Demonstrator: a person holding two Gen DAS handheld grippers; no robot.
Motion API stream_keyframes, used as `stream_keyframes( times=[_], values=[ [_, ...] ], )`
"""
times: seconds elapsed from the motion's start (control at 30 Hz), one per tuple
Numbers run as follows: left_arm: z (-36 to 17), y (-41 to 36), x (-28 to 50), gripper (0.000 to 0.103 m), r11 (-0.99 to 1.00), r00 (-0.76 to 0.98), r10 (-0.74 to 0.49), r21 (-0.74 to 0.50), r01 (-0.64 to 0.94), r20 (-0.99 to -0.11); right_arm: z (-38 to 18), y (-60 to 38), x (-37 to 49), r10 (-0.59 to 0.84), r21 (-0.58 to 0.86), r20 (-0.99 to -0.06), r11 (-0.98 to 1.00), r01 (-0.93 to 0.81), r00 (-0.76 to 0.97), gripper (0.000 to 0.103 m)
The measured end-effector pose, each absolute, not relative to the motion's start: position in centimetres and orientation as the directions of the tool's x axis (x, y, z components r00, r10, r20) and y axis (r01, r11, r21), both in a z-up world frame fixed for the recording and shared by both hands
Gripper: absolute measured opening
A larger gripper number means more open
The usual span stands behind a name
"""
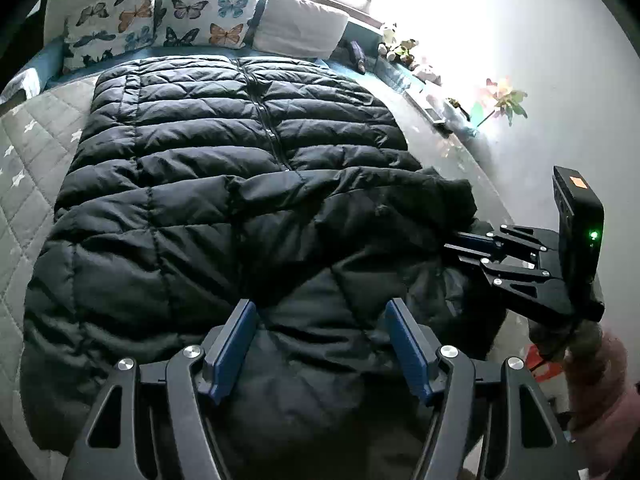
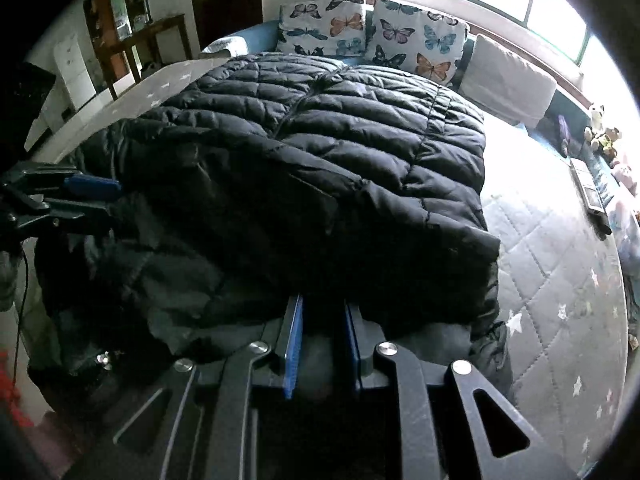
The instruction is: Fold large clothes
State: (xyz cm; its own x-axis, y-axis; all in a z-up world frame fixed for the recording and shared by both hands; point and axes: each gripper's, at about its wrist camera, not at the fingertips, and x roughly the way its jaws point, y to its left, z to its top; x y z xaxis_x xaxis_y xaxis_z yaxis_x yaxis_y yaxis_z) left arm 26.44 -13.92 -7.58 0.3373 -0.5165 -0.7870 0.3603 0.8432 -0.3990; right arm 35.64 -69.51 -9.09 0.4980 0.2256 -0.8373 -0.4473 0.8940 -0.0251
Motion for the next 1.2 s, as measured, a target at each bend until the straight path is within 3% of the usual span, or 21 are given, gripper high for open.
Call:
stream_keyframes(
  times=[0.23,0.6,1.2],
  values=[
    [-5.3,-12.5,25.4,0.071,0.792,0.339,-0.603,-0.495,0.357,-0.722,-6.6,-69.8,35.4,0.264,-0.012,-0.795,0.894,-0.449,0.546,0.022],
    [-4.4,-9.3,25.0,0.071,0.693,0.335,-0.72,-0.644,0.323,-0.607,-9.9,-69.8,36.5,0.241,0.004,-0.834,0.902,-0.432,0.497,0.023],
    [-2.2,-8.3,23.1,0.071,0.648,0.352,-0.761,-0.673,0.356,-0.545,-10.1,-69.4,35.8,0.244,-0.004,-0.813,0.906,-0.424,0.528,0.032]
  ],
)
